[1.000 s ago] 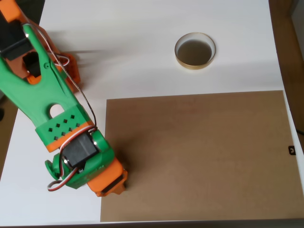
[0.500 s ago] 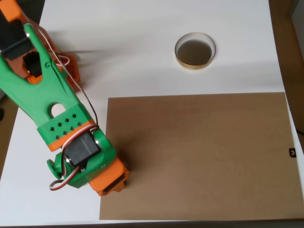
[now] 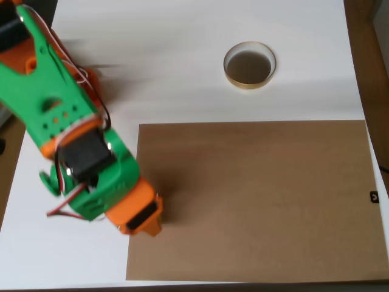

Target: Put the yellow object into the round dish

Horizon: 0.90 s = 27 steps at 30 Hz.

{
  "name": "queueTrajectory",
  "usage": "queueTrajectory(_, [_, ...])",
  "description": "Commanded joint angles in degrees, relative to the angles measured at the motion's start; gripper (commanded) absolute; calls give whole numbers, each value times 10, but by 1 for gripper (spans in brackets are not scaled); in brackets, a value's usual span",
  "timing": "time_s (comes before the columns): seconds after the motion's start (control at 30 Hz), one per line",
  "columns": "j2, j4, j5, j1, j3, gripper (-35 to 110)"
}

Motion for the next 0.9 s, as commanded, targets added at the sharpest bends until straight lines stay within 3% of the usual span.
queueTrajectory(0.0, [95, 15, -24, -18, 3, 0])
queueTrajectory(0.87, [177, 113, -40, -354, -25, 0])
